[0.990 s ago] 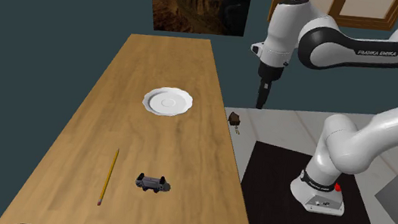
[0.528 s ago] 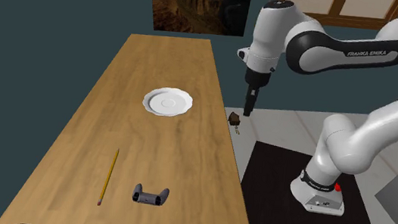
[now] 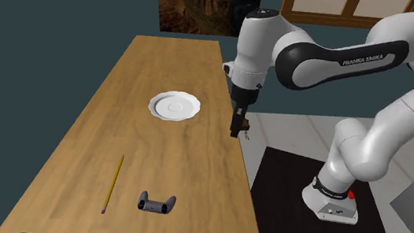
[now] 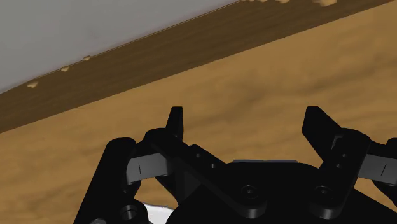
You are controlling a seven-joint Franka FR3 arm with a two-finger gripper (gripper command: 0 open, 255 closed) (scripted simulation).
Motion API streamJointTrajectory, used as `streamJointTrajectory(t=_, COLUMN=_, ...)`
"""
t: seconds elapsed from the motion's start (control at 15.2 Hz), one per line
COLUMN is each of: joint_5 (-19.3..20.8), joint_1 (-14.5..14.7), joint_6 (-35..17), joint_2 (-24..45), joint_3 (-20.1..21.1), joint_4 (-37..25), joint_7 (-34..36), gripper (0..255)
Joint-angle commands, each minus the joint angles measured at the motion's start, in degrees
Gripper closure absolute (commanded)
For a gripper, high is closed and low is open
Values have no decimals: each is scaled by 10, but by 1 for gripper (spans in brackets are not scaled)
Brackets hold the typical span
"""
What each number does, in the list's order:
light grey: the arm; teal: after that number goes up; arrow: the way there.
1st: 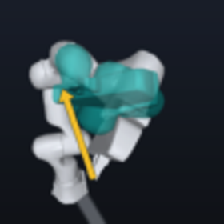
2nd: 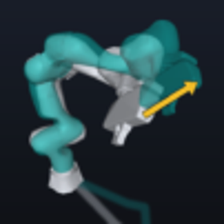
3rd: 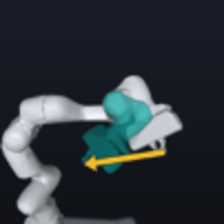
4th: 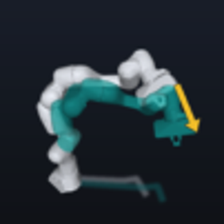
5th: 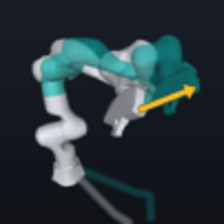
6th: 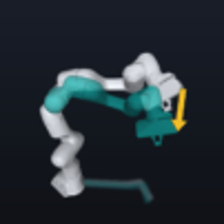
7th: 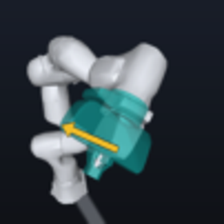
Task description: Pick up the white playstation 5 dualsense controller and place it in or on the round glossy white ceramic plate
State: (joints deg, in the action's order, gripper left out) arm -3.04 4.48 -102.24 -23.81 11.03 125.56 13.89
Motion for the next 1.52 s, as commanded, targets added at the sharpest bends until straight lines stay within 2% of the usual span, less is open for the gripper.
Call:
streamJointTrajectory(t=0.0, joint_5=-7, joint_1=6, joint_6=-12, joint_2=33, joint_3=14, joint_4=-23, joint_7=17, gripper=0)
streamJointTrajectory(t=0.4, joint_5=-12, joint_1=23, joint_6=-33, joint_2=138, joint_3=52, joint_4=-115, joint_7=65, gripper=0)
streamJointTrajectory(t=0.79, joint_5=3, joint_1=45, joint_6=-38, joint_2=252, joint_3=84, joint_4=-231, joint_7=115, gripper=0)
streamJointTrajectory(t=1.45, joint_5=57, joint_1=114, joint_6=3, joint_2=461, joint_3=110, joint_4=-492, joint_7=189, gripper=0)
